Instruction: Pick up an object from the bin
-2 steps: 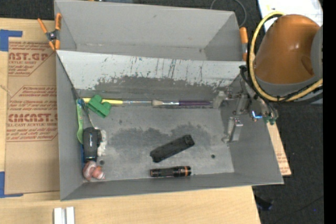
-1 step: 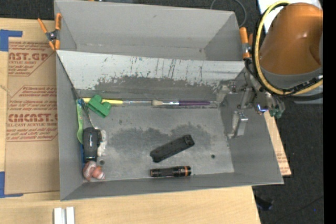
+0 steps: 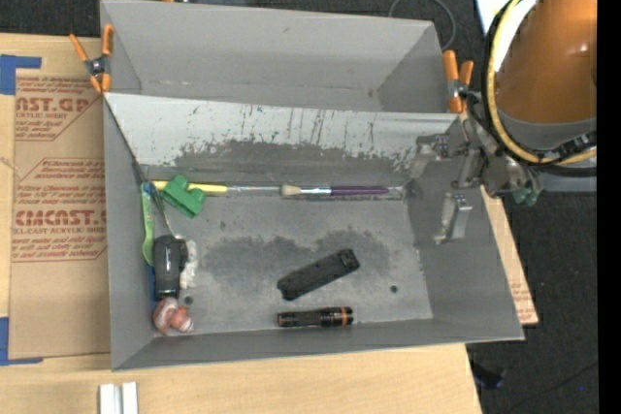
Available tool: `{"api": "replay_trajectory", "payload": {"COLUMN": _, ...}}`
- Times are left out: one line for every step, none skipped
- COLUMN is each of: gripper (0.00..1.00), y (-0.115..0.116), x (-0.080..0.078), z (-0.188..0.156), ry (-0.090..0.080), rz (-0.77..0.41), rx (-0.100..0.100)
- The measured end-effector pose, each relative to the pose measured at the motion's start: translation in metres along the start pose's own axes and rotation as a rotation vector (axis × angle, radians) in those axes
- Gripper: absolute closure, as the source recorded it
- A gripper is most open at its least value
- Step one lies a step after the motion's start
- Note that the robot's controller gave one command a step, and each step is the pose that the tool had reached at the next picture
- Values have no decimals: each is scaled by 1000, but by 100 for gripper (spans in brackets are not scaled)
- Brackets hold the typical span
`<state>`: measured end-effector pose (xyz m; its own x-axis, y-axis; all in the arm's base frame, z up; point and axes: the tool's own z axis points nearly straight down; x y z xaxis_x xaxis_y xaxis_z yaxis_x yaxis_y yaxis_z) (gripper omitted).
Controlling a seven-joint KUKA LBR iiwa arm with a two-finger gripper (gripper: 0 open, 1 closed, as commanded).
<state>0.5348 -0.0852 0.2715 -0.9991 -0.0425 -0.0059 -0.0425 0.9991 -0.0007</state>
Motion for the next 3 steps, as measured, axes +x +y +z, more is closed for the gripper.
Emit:
{"api": "replay_trajectory", "payload": {"gripper": 0, "y": 11, "x": 3, "z": 12, "ry": 7, "rz": -122, "rx": 2}}
{"api": "replay_trajectory", "payload": {"gripper": 0, "y": 25, "x": 17, "z": 86, "ry": -3, "rz": -278, "rx": 1}}
{"api": "replay_trajectory", "payload": {"gripper": 0, "y": 70, "x": 4, "z": 131, "ry": -9, "rz": -460, "rx": 3}}
